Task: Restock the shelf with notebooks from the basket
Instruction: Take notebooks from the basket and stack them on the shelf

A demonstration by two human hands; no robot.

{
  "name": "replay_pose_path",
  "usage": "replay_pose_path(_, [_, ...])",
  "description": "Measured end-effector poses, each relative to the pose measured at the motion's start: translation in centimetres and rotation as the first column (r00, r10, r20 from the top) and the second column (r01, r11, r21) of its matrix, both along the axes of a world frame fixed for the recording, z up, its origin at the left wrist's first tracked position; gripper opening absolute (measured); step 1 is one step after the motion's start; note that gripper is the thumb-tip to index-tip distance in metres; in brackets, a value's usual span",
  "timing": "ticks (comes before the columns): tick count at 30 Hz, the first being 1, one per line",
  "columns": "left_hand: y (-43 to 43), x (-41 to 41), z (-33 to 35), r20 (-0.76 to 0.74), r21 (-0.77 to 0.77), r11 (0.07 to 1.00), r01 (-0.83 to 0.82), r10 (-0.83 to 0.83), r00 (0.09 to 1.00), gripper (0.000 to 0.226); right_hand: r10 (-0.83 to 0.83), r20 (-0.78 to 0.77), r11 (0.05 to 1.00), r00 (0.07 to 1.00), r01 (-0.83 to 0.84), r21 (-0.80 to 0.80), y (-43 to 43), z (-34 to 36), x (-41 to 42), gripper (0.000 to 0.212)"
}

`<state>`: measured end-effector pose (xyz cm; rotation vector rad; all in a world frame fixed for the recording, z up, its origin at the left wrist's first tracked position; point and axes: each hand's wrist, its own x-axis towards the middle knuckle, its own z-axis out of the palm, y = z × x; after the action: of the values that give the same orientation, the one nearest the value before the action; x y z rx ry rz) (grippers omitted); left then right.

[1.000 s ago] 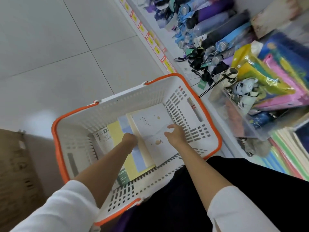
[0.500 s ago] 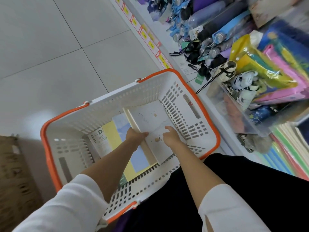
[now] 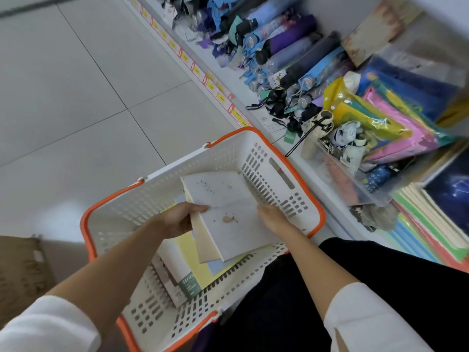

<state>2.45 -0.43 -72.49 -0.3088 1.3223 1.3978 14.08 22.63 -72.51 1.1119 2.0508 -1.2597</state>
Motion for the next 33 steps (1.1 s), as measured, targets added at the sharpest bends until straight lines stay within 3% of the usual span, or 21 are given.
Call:
replay_pose_path(4, [1.2, -0.3, 2.4, -0.073, -0.024, 0.999, 0.023, -0.025, 0.997, 0.035, -0.229, -0.112, 0.971, 0.967, 0.234, 0.038, 1.7, 2.1, 0.3, 0.018])
replay_pose_path(6, [1.7, -0.1, 3.4, -0.103, -0.029, 1.0, 0.006, -0.009, 0.995, 0.034, -0.279, -0.117, 0.96, 0.953, 0.282, 0.005, 2.5, 3.2, 0.5, 0.021])
replay_pose_path(8, [2.0, 0.2, 4.4, -0.112, 0.007, 1.0, -0.018, 0.019, 0.994, 0.029, -0.229, -0.106, 0.973, 0.968, 0.225, -0.043, 3.2, 4.3, 0.9, 0.047])
replay_pose_path(10, [2.4, 0.6, 5.7, -0.108, 0.057, 0.998, -0.038, 0.044, 0.993, 0.025, -0.206, -0.108, 0.972, 0.973, 0.19, -0.138, 3.3, 5.8, 1.8, 0.058])
replay_pose_path(12, [2.8, 0.8, 7.2, -0.111, 0.096, 0.994, -0.049, 0.059, 0.992, 0.024, -0.223, -0.173, 0.952, 0.959, 0.177, -0.248, 2.9, 7.2, 2.6, 0.053])
replay_pose_path(15, [3.2, 0.5, 9.6, -0.15, 0.129, 0.991, -0.03, 0.049, 0.987, 0.033, -0.326, -0.316, 0.923, 0.891, 0.227, -0.311, 2.7, 9.5, 3.4, 0.024])
replay_pose_path(18, [4.5, 0.4, 12.4, -0.199, 0.174, 0.982, -0.071, 0.106, 0.974, 0.037, -0.382, -0.361, 0.901, 0.851, 0.256, -0.35, 3.1, 12.7, 3.6, 0.029])
replay_pose_path(22, [7.3, 1.4, 17.0, -0.274, 0.204, 0.958, -0.204, 0.255, 0.927, 0.046, -0.315, -0.446, 0.924, 0.838, 0.164, -0.344, 3.9, 17.4, 3.9, 0.022])
replay_pose_path(25, [9.1, 2.6, 20.4, -0.326, 0.214, 0.952, -0.218, 0.28, 0.903, 0.057, -0.273, -0.554, 0.956, 0.787, 0.156, -0.25, 5.4, 21.1, 5.1, 0.024])
replay_pose_path(29, [12.2, 4.5, 25.6, -0.354, 0.276, 0.943, -0.186, 0.28, 0.892, 0.053, -0.279, -0.688, 0.954, 0.67, 0.273, -0.121, 7.9, 25.8, 7.5, 0.034])
replay_pose_path(33, [16.2, 6.6, 31.4, -0.4, 0.362, 0.928, -0.088, 0.24, 0.885, 0.047, -0.32, -0.78, 0.92, 0.537, 0.371, -0.123, 10.4, 31.6, 10.6, 0.023])
